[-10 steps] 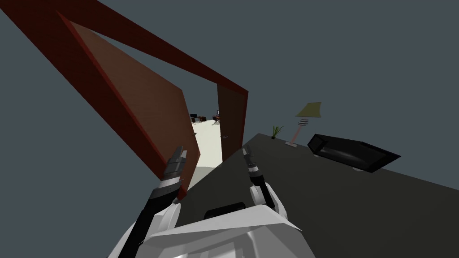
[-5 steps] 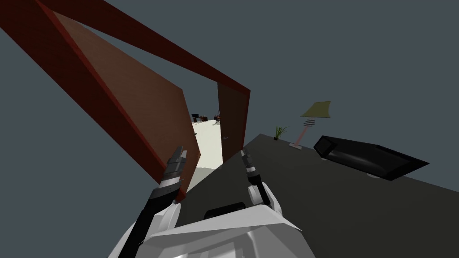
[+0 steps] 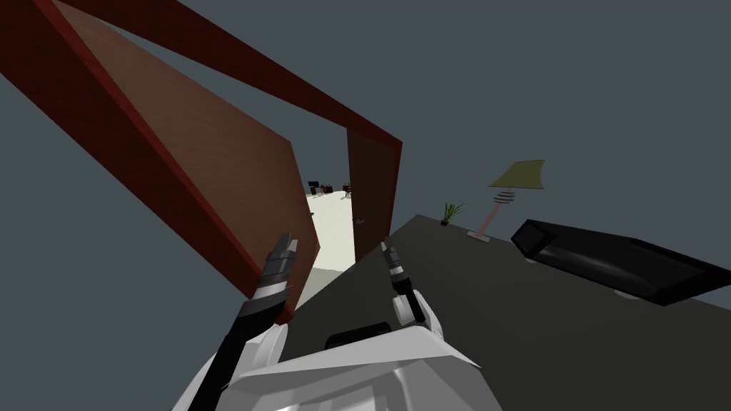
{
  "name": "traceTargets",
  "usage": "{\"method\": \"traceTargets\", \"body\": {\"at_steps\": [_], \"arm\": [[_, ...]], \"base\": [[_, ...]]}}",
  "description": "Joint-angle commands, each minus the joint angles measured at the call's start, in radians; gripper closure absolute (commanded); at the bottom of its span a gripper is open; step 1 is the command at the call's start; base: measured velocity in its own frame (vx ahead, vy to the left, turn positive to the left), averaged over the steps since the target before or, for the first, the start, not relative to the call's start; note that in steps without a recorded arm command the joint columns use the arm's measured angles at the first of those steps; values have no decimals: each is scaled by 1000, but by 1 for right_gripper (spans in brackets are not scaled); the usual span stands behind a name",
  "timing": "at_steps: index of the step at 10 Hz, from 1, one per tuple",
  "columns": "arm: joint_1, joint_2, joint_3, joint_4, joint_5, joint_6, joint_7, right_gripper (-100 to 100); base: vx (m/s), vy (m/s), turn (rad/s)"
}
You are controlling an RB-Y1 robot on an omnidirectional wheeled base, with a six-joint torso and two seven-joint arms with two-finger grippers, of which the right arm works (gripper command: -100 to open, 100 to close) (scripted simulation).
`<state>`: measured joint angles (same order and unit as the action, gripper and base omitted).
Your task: Push the door open
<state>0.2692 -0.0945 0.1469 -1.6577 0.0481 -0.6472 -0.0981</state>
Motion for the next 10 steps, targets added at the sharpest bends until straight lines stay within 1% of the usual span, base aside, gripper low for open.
{"method": "traceTargets", "body": {"at_steps": [1, 10], "arm": [[-15, -1, 6, 39, -2, -6, 4, -100], [-111, 0, 37, 268, -16, -37, 20, -100]], "base": [[99, -46, 59], [93, -46, 57]]}}
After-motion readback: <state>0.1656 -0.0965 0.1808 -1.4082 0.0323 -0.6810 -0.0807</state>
